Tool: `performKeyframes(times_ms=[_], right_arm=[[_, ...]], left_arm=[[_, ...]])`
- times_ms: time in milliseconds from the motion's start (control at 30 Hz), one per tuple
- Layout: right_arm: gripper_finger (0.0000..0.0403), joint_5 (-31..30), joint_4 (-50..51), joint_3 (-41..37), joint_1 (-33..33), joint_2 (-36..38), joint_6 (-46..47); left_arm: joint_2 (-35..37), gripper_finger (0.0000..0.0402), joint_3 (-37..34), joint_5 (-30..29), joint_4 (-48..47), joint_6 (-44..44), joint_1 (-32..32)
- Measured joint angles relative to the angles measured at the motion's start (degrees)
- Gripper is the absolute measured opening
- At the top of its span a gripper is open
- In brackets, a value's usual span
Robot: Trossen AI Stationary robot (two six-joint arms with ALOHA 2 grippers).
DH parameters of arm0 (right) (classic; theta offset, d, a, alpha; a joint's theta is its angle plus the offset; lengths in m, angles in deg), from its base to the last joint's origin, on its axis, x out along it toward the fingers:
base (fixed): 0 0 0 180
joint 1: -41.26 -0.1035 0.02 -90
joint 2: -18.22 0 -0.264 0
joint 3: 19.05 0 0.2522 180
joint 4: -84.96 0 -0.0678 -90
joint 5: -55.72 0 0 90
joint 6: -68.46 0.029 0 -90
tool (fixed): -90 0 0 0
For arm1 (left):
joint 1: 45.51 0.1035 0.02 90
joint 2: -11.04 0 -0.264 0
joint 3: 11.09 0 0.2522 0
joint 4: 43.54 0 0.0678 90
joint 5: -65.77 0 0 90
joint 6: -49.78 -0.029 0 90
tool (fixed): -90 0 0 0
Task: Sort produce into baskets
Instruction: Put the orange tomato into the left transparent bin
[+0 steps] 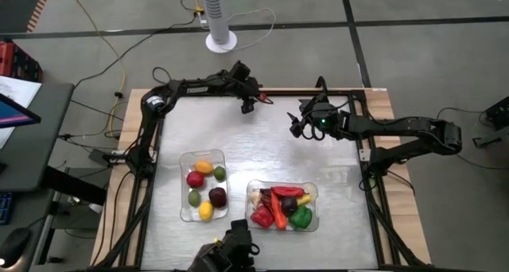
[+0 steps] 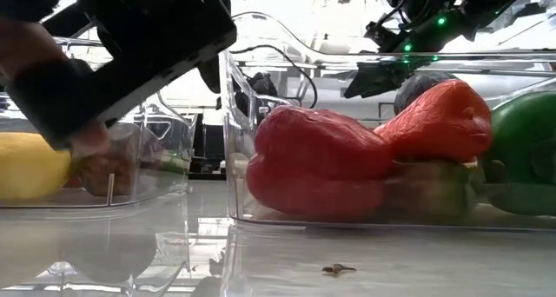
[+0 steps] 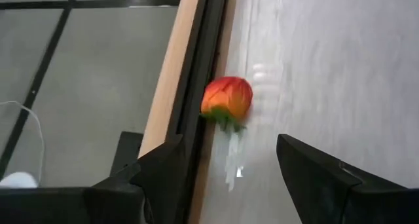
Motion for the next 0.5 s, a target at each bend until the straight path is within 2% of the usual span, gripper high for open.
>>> performKeyframes(times_ms=[200, 333, 500], right_arm=[[0.0344, 0.00, 0.36, 0.00, 0.00, -0.01, 0.00], [0.0344, 0.00, 0.49, -0.02, 0.02, 0.00, -0.02], [0.0344, 0.51, 0.34, -0.02, 0.49, 0.00, 0.00]], left_arm=[[0.00, 0.0228, 4.78, -4.89, -10.58, -2.47, -0.74], [0.27, 0.0228, 9.70, -4.59, -17.36, -2.25, 0.19], [-0.28, 0.0228, 14.72, -4.77, -19.48, 0.01, -1.26]])
